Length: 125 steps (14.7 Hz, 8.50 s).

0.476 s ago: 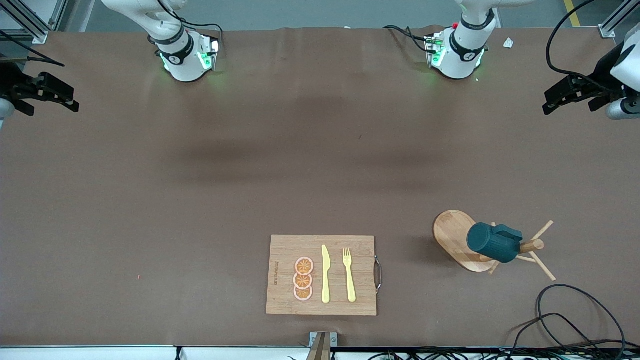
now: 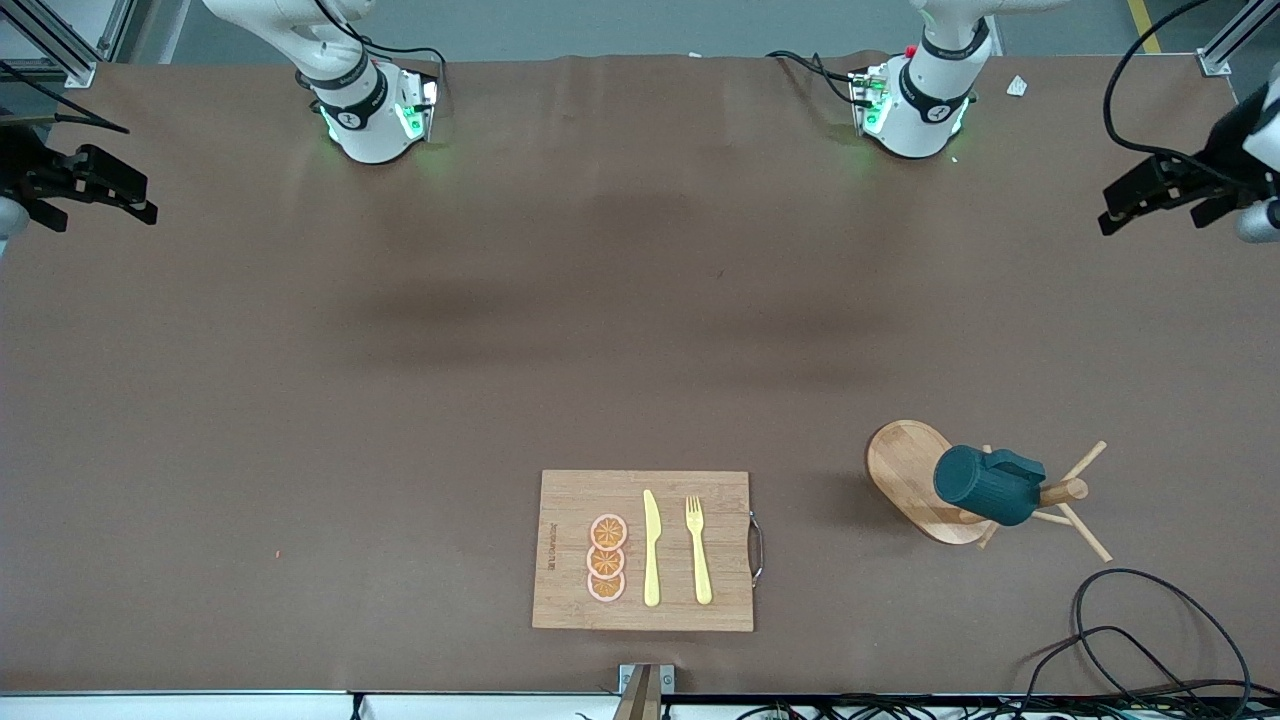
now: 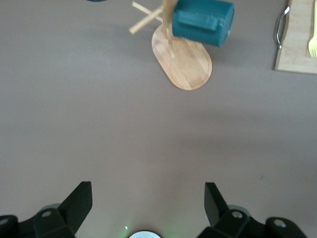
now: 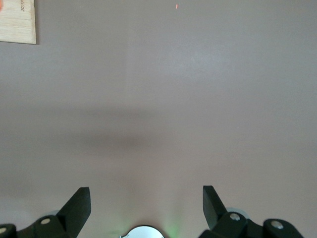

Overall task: Transfer cup from left to right arm and place
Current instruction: 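Move the left gripper toward the teal mug on the wooden stand, then close the left gripper around the teal mug's body, then lift the teal mug off the stand's peg with the left gripper, then carry the teal mug with the left gripper toward the table's middle, then hold the mug with the left gripper while the right gripper reaches it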

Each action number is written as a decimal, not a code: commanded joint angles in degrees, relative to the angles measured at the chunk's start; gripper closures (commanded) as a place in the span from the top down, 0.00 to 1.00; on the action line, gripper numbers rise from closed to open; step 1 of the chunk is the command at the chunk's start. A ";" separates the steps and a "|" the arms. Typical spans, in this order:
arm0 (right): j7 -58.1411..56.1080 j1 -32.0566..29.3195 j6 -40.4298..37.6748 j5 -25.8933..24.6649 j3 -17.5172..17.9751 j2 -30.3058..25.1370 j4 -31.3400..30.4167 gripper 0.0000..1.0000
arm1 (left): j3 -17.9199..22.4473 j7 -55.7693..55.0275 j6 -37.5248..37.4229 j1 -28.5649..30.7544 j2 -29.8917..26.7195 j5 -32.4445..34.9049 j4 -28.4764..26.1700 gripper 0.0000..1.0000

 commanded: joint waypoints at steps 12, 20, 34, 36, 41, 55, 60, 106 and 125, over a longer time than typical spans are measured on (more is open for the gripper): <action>0.04 0.29 0.56 -0.01 -0.11 -1.21 -0.85 1.00 | -0.79 -35.96 22.10 0.16 21.37 -13.16 5.30 1.00; -0.05 0.38 0.48 -0.01 -0.11 -1.21 -0.85 1.00 | -0.79 -55.75 28.09 -0.01 30.86 -15.72 11.81 1.00; -0.05 0.38 0.21 -0.01 -0.11 -1.21 -0.85 1.00 | -0.88 -62.54 28.09 0.16 33.68 -16.07 11.28 1.00; -0.05 0.38 0.21 -0.01 -0.11 -1.21 -0.85 1.00 | -0.88 -62.63 28.09 0.07 34.38 -16.50 11.28 1.00; -0.14 0.38 0.21 -0.01 -0.11 -1.21 -0.85 1.00 | -0.88 -62.54 28.09 -0.02 35.26 -19.14 11.28 1.00; -0.14 0.38 0.12 -0.01 -0.11 -1.21 -0.85 1.00 | -1.49 -62.54 28.27 -0.02 37.37 -19.23 11.45 0.76; -0.14 0.38 0.12 -0.01 -0.11 -1.21 -0.85 1.00 | -1.49 -62.63 28.18 0.07 37.02 -19.23 11.63 0.52; -0.49 -0.85 7.76 -0.18 -0.46 12.22 3.72 1.00 | 19.87 -111.78 55.60 -76.73 66.10 82.08 21.57 0.50; 23.58 10.04 17.61 4.12 -0.11 18.83 -3.39 1.00 | 9.94 -128.54 41.89 -83.51 61.90 88.08 8.13 1.00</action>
